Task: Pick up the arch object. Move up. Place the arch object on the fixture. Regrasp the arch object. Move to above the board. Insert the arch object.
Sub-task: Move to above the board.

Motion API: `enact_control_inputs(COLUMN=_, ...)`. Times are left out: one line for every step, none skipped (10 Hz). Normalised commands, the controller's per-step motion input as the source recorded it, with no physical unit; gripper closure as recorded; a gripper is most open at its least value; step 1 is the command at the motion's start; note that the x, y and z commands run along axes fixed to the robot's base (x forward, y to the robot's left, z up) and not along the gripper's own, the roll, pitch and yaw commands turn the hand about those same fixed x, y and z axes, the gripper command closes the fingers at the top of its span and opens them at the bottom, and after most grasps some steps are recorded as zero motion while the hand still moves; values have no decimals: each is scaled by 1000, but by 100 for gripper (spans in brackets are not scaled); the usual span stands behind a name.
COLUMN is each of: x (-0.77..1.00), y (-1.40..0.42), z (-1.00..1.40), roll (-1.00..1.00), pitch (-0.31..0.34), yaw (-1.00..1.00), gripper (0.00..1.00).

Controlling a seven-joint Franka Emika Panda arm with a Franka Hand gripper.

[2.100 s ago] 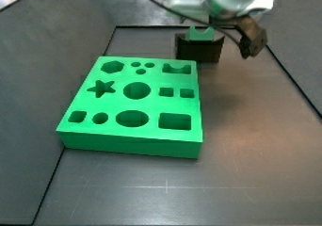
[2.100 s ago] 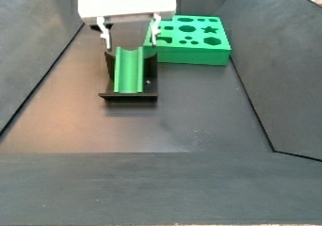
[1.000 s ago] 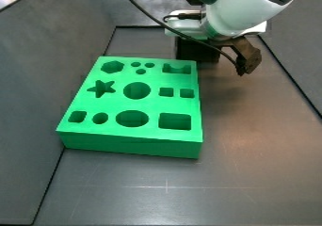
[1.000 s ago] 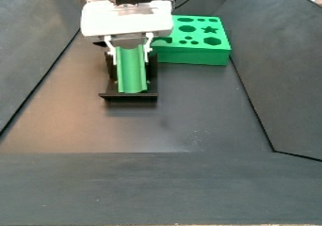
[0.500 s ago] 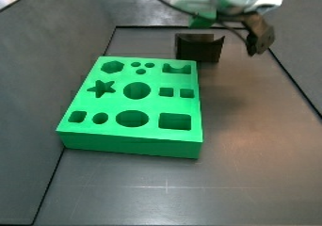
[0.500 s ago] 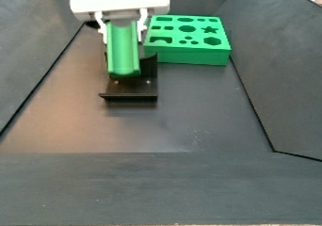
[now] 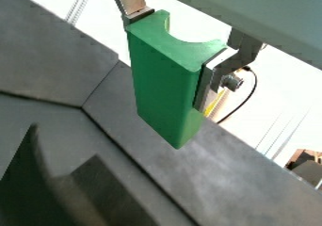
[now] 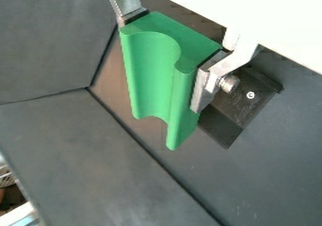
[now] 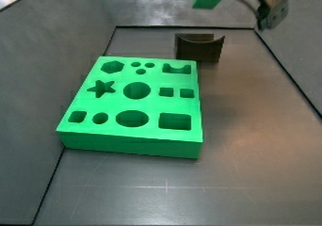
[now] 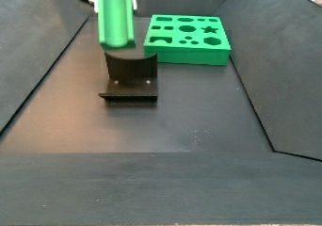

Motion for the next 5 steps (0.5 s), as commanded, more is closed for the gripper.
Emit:
enact_control_inputs(x=44, y=-13, z=1000, roll=-35, pitch=100, yaw=105, gripper=100)
enact_control_inputs(x=42, y=-15, z=1000, roll=-33, pitch=96, yaw=108, gripper=100)
enact_control_inputs(x=37, y=-18, z=911, roll=-34, pitch=81, yaw=109, gripper=100)
enact_control_inputs(x=30, y=-16, z=745, roll=-38, pitch=78, yaw=108, gripper=100)
enact_control_inputs(x=24, y=-11, z=520, roll=-40, pitch=67, yaw=101, gripper=100)
